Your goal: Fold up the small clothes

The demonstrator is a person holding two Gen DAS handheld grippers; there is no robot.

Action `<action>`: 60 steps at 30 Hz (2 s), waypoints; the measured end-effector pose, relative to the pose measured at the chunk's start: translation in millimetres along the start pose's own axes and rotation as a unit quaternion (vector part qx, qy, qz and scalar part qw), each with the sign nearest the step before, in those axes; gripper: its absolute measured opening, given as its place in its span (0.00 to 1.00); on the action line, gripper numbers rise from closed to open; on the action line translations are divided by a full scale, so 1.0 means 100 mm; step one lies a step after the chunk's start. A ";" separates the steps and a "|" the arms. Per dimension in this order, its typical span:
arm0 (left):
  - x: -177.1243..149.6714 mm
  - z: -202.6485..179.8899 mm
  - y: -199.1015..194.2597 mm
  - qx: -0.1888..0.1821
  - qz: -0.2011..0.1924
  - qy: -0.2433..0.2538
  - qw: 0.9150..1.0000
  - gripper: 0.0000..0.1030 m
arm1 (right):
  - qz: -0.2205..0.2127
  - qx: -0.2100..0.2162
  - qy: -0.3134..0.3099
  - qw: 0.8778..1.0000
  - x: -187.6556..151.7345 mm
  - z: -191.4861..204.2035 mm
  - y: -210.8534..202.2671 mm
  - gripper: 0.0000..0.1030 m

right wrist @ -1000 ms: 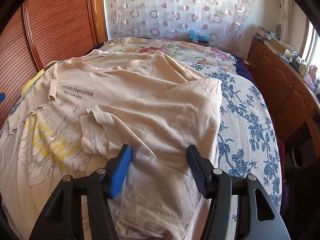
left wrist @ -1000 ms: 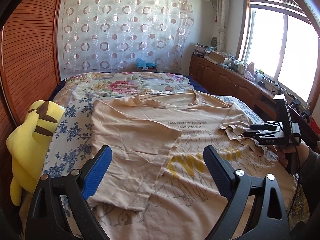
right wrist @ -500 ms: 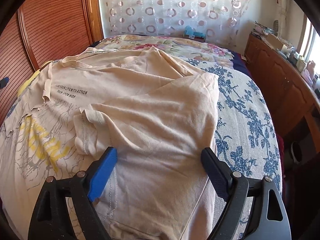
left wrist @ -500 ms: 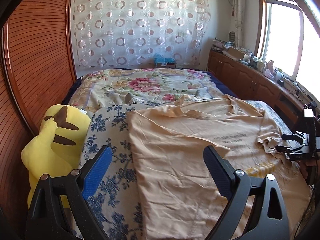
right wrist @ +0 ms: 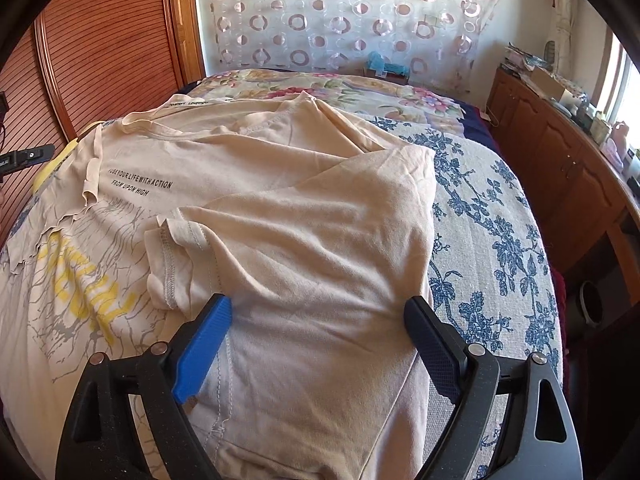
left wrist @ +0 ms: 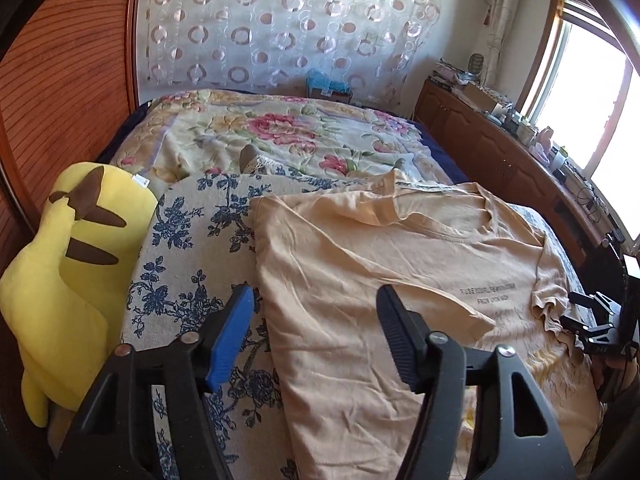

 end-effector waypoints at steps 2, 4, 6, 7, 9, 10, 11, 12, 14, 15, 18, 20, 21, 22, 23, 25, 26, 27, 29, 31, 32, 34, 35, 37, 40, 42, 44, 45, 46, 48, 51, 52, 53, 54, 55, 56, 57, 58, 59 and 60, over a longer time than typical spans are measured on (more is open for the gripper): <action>0.01 0.05 0.08 0.003 0.008 -0.003 1.000 0.60 | 0.000 0.000 0.000 1.000 0.00 0.00 0.00 0.86; 0.01 0.11 0.17 0.007 0.017 -0.006 1.000 0.59 | 0.000 0.000 0.000 1.000 0.00 0.00 0.00 0.86; 0.01 0.17 0.24 0.012 0.026 -0.014 0.999 0.59 | 0.000 -0.001 -0.001 1.000 0.00 0.00 0.00 0.86; 0.01 0.18 0.27 0.011 0.029 -0.016 0.999 0.59 | 0.000 0.000 -0.001 1.000 0.00 0.00 0.00 0.86; 0.01 0.21 0.31 0.013 0.033 -0.017 0.999 0.59 | 0.000 0.000 -0.001 1.000 0.00 0.00 0.00 0.86; 0.00 0.22 0.33 0.013 0.034 -0.017 0.999 0.59 | 0.000 0.000 -0.001 1.000 0.00 0.00 0.00 0.86; 0.00 0.22 0.35 0.011 0.036 -0.017 0.999 0.58 | 0.000 -0.001 -0.001 1.000 0.00 0.00 0.00 0.86; 0.00 0.22 0.37 0.011 0.037 -0.017 0.999 0.55 | 0.000 -0.001 -0.001 1.000 -0.01 0.00 0.00 0.86; 0.00 0.23 0.40 0.013 0.040 -0.016 0.999 0.49 | 0.000 -0.001 -0.001 1.000 0.00 0.00 0.00 0.86; 0.01 0.22 0.40 0.015 0.037 -0.013 0.999 0.35 | 0.000 -0.001 -0.001 1.000 0.00 0.00 0.00 0.86; -0.02 0.18 0.39 0.000 0.043 -0.013 0.999 0.15 | 0.000 -0.001 -0.001 1.000 0.00 0.00 -0.01 0.86; -0.02 0.14 0.35 -0.002 0.044 -0.007 0.999 0.09 | 0.000 -0.001 -0.002 1.000 0.00 0.00 -0.01 0.86; -0.01 0.12 0.31 0.000 0.039 -0.001 0.999 0.08 | 0.000 0.000 -0.001 1.000 0.00 -0.01 0.00 0.86; 0.01 0.10 0.26 0.000 0.031 0.000 1.000 0.08 | 0.000 -0.001 -0.001 1.000 0.00 0.00 -0.01 0.86; 0.03 0.08 0.22 -0.001 0.026 0.000 1.000 0.07 | 0.000 0.000 -0.001 1.000 0.00 -0.01 -0.01 0.86; 0.06 0.02 0.14 -0.007 0.016 0.003 1.000 0.07 | 0.001 0.001 0.000 1.000 0.00 -0.02 -0.02 0.86; 0.09 0.00 0.12 -0.008 0.013 0.008 1.000 0.06 | 0.000 0.002 0.000 1.000 0.01 -0.02 -0.03 0.86; 0.11 -0.04 0.09 -0.009 0.011 0.014 1.000 0.06 | -0.002 0.005 -0.001 1.000 0.02 -0.02 -0.04 0.86; 0.13 -0.11 0.05 -0.010 0.008 0.027 1.000 0.06 | -0.021 0.010 0.000 1.000 0.09 -0.05 -0.14 0.86; 0.13 -0.18 0.03 -0.011 0.006 0.035 0.999 0.05 | -0.045 0.016 0.010 0.999 0.21 -0.12 -0.26 0.86; 0.14 -0.20 0.03 -0.012 0.005 0.038 0.999 0.05 | -0.054 0.018 0.015 0.998 0.28 -0.17 -0.31 0.86; 0.15 -0.26 -0.01 -0.017 -0.001 0.041 0.999 0.05 | -0.068 0.011 0.019 0.997 0.40 -0.26 -0.36 0.86; 0.15 -0.28 -0.02 -0.020 -0.003 0.043 0.999 0.05 | -0.070 0.004 0.015 0.997 0.44 -0.29 -0.35 0.84; 0.14 -0.35 -0.07 -0.025 -0.007 0.045 0.999 0.05 | -0.050 -0.013 0.004 0.999 0.49 -0.36 -0.22 0.70; 0.10 -0.43 -0.14 -0.031 -0.013 0.050 0.998 0.05 | -0.011 -0.017 0.007 1.000 0.51 -0.47 0.03 0.55; 0.07 -0.47 -0.21 -0.033 -0.019 0.053 0.998 0.05 | -0.006 -0.028 0.018 0.999 0.56 -0.56 0.15 0.54; 0.06 -0.49 -0.25 -0.036 -0.025 0.053 0.998 0.05 | 0.000 -0.023 0.037 0.999 0.62 -0.60 0.24 0.54; 0.05 -0.50 -0.27 -0.037 -0.026 0.054 0.998 0.05 | 0.005 -0.018 0.048 0.999 0.65 -0.61 0.30 0.55; 0.04 -0.52 -0.28 -0.038 -0.026 0.056 0.997 0.05 | 0.004 -0.013 0.056 0.998 0.67 -0.62 0.33 0.54; 0.03 -0.54 -0.29 -0.037 -0.026 0.061 0.997 0.05 | 0.007 -0.008 0.060 0.998 0.75 -0.58 0.37 0.54; 0.02 -0.57 -0.30 -0.038 -0.028 0.060 0.997 0.05 | 0.016 0.004 0.052 0.999 0.82 -0.50 0.41 0.27; 0.02 -0.58 -0.31 -0.039 -0.031 0.060 0.997 0.05 | 0.021 0.012 0.046 0.999 0.83 -0.46 0.43 0.19; 0.02 -0.59 -0.33 -0.040 -0.035 0.060 0.997 0.05 | 0.022 0.018 0.038 0.999 0.83 -0.40 0.42 0.09; 0.02 -0.60 -0.37 -0.041 -0.041 0.060 0.996 0.04 | 0.015 0.013 0.029 0.999 0.83 -0.39 0.40 0.08; 0.02 -0.61 -0.42 -0.046 -0.047 0.061 0.996 0.04 | 0.004 0.010 0.019 1.000 0.83 -0.36 0.34 0.08; 0.02 -0.63 -0.48 -0.050 -0.054 0.062 0.995 0.04 | -0.007 0.018 0.016 1.000 0.84 -0.31 0.27 0.08; 0.03 -0.63 -0.56 -0.053 -0.062 0.061 0.995 0.04 | -0.019 0.023 0.018 0.999 0.85 -0.30 0.20 0.08; 0.04 -0.64 -0.66 -0.055 -0.071 0.063 0.994 0.04 | -0.038 0.026 0.018 0.999 0.86 -0.27 0.06 0.08; 0.06 -0.65 -0.74 -0.055 -0.078 0.066 0.993 0.04 | -0.052 0.033 0.016 0.998 0.87 -0.24 -0.05 0.08; 0.08 -0.66 -0.85 -0.054 -0.088 0.069 0.992 0.04 | -0.066 0.038 0.013 0.997 0.86 -0.21 -0.19 0.07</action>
Point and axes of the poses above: each gripper's, at about its wrist camera, not at the fingertips, and y roughly the way its jaws point, z to its left, x to its top, the point moved 6 cm from there along y, roughly the way its jaws point, and after that the axes turned 12 degrees about y, right-handed, at the moved point
